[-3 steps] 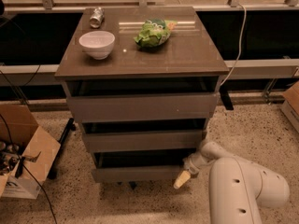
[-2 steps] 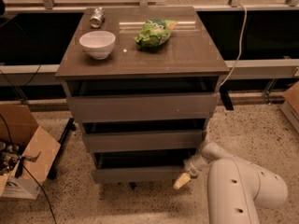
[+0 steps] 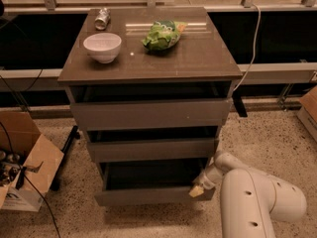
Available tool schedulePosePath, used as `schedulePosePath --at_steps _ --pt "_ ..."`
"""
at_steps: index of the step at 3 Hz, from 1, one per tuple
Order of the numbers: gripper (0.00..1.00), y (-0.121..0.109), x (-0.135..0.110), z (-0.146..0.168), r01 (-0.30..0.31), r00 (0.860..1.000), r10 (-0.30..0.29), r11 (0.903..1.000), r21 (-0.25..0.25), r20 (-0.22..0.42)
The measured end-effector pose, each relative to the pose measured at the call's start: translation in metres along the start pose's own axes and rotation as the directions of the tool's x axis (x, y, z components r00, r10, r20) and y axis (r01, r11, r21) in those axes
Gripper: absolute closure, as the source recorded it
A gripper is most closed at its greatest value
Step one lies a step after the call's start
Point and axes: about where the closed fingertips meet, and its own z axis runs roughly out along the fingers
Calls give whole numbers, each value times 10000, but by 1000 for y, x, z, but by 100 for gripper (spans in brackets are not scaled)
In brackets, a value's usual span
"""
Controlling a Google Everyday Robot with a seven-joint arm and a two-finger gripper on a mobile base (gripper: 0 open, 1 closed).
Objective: Open bottom drawer
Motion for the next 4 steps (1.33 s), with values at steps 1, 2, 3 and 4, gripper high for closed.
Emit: schedulePosePath --at_steps 1,2,3,4 --pt "55 0 0 0 -1 10000 1 10000 -1 -1" --pt "32 1 1 0 -11 10000 11 10000 -6 -9" --pt "9 21 19 0 -492 9986 488 9985 -229 -193" --pt "0 41 35 -1 -993 9945 977 9941 -439 -365"
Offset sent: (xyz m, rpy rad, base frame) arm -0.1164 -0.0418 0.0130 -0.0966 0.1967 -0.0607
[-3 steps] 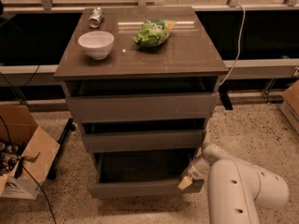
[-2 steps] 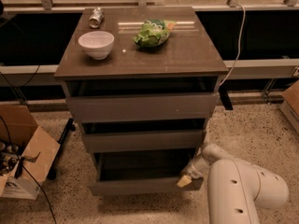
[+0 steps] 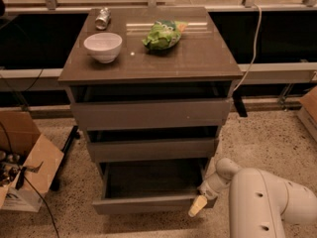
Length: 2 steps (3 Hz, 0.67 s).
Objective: Open bottom drawer
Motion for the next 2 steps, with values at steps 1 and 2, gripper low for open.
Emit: schedulePosePath --at_steps 1,2 --pt "0 21 20 3 -491 9985 483 9983 -304 -252" --pt "19 32 27 6 -691 9970 672 9964 -487 -395"
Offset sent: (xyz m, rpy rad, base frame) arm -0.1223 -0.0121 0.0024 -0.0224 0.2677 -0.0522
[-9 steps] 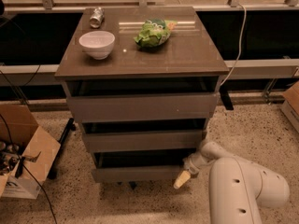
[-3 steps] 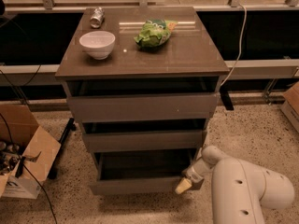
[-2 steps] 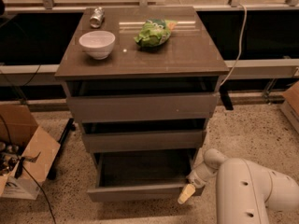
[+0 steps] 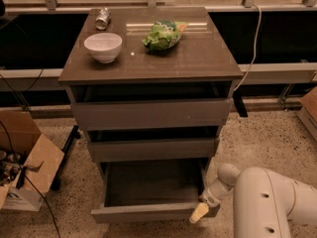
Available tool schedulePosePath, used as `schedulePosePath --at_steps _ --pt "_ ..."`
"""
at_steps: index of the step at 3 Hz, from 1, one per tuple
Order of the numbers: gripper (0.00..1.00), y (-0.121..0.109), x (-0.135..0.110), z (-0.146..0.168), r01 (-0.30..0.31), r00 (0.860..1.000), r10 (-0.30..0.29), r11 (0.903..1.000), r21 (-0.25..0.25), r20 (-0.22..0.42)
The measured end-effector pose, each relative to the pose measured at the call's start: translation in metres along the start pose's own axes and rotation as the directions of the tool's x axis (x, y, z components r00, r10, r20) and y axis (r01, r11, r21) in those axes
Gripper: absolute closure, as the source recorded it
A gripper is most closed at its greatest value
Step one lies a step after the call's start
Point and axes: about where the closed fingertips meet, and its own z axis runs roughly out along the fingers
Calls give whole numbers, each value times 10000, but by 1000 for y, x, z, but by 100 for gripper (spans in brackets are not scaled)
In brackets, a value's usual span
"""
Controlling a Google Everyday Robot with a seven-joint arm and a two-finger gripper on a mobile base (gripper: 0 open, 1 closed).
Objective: Open bottom drawer
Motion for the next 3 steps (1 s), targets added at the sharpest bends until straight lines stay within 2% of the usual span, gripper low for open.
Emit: schedulePosePath --at_steps 1,2,3 --pt "42 20 18 4 -412 9988 404 9986 -335 -261" --pt "38 20 18 4 -413 9988 404 9986 -337 -261" --pt "15 21 19 6 -418 9988 407 9984 -384 -277"
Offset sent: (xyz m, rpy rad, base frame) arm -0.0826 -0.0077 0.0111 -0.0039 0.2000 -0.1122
